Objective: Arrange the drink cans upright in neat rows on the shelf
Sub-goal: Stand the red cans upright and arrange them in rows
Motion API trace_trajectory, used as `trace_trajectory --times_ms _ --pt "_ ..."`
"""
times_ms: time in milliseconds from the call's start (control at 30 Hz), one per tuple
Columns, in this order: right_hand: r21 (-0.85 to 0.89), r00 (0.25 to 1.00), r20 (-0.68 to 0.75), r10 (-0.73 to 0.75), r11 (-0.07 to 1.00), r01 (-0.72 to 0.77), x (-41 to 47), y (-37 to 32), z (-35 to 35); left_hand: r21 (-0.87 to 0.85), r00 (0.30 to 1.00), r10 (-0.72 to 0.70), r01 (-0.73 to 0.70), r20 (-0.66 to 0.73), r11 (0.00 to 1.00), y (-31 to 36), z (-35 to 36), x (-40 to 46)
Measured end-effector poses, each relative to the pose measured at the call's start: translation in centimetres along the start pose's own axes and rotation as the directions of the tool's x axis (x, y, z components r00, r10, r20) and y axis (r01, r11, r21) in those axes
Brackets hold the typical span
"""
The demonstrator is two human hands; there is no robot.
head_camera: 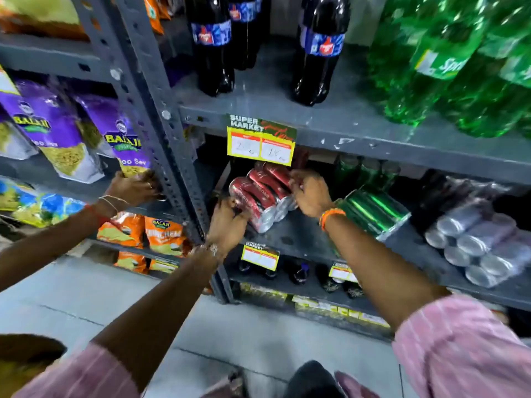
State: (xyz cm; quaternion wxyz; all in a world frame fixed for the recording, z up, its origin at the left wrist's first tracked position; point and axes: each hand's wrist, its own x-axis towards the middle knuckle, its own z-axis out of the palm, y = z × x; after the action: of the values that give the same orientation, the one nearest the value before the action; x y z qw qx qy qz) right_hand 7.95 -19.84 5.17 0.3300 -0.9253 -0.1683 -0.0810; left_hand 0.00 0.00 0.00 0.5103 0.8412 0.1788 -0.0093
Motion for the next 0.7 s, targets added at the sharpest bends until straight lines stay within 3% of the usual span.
trace_trajectory --times_ms 67,167,300,400,467,533,600,700 --pt "-0.027 0.986 0.088 0.143 0.99 -0.141 3.4 3.4 2.5 -0.23 0.991 -0.128 0.134 0.041 0.964 0.8 0.6 1.5" --pt "-0.151 0.866 0.325 0.38 0.925 -0.349 7.2 6.9 5.5 -0.422 0.959 -0.262 0.281 0.103 0.862 2.0 1.6 3.2" --pt "-0.148 0.853 0.402 0.332 0.943 -0.297 7.3 1.4 2.6 -0.581 0.926 -0.338 0.368 0.165 0.726 3.2 2.3 4.0" --pt "-0.09 0.811 0.494 0.312 0.947 -0.309 8.9 2.8 3.5 -0.628 0.912 -0.374 0.393 0.171 0.671 3.9 2.7 4.1" --pt "0.047 0.785 0.503 0.363 0.895 -0.444 10.8 7.9 6.5 -0.619 0.911 -0.379 0.394 0.163 0.68 4.0 2.9 4.3" --pt "0.149 0.711 0.589 0.384 0.813 -0.562 11.1 10.0 7.7 -0.56 0.913 -0.38 0.394 0.148 0.728 4.0 2.6 4.5" --pt "0.17 0.676 0.596 0.435 0.754 -0.635 9.1 6.2 5.2 -0.497 0.912 -0.379 0.404 0.156 0.768 3.9 1.9 4.5" --pt "0.239 0.692 0.558 0.458 0.71 -0.662 6.7 2.8 3.3 -0.461 0.923 -0.344 0.385 0.175 0.8 3.9 0.9 4.5"
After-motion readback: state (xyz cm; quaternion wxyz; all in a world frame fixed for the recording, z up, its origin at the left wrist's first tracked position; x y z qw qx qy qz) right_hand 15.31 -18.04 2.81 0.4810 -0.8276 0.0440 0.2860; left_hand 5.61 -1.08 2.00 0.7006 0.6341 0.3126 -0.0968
